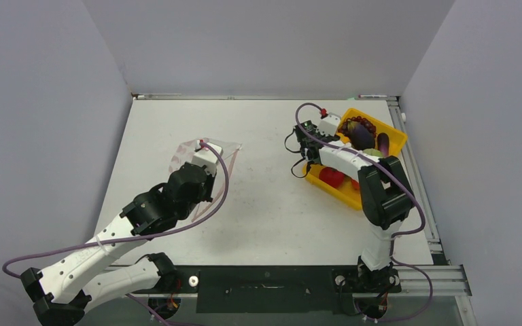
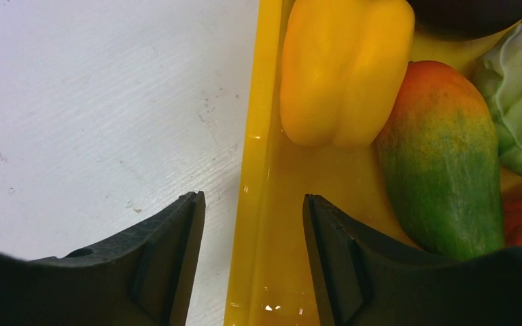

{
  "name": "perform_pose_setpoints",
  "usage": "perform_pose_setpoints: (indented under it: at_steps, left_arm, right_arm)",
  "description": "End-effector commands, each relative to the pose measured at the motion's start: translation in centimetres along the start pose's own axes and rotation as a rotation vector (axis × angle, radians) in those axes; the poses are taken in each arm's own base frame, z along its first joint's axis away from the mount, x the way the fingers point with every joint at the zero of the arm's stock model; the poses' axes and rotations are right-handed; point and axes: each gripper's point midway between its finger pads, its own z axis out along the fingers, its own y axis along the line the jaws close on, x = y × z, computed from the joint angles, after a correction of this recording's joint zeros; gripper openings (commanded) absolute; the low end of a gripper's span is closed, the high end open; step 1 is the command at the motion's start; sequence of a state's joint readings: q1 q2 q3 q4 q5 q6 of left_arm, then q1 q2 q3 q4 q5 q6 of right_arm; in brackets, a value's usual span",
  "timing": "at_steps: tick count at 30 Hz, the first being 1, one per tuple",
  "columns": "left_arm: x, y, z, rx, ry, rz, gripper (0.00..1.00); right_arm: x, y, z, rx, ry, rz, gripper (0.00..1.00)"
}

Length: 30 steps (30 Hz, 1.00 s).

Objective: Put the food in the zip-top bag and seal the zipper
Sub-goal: Adjust the bin at the center of the board.

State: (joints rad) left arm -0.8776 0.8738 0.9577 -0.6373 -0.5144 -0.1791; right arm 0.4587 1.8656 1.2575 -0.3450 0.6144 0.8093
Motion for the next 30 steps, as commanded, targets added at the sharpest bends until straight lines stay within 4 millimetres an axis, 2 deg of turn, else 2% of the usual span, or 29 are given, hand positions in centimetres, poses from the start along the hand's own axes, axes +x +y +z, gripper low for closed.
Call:
perform_pose_setpoints:
  at_steps: [1,6,18,23,30]
  left_arm:
    - [-1.5,-0.5,0.0,0.023,-0.051,-0.027,0.00]
    - [-1.3,-0.6,0.1,0.026,-0.046,-0.022,0.00]
    - [-1.3,-0.6,0.0,0.027,-0.045,-0.021,0.00]
    - [-1.3,-0.6,0.0,0.028,-0.046,-0.021,0.00]
    - [-1.3,-0.5,0.0,0.024,-0.047,-0.022,0.00]
  right_arm:
    - [-2.1,1.7,0.1,-0.034,-0.037,0.061,0.53]
    - [-2.1,2.1,0.2,-0.050,-0.035,0.064,0.47]
    - [0.0,2.2,0.7,-0.062,0.014,0.030,0.31]
    - [0.7,1.9,0.3,-0.069,0.016,0.019,0.06]
    - [2.0,2.3,-1.2,-0.095,0.009,-0.041,0.05]
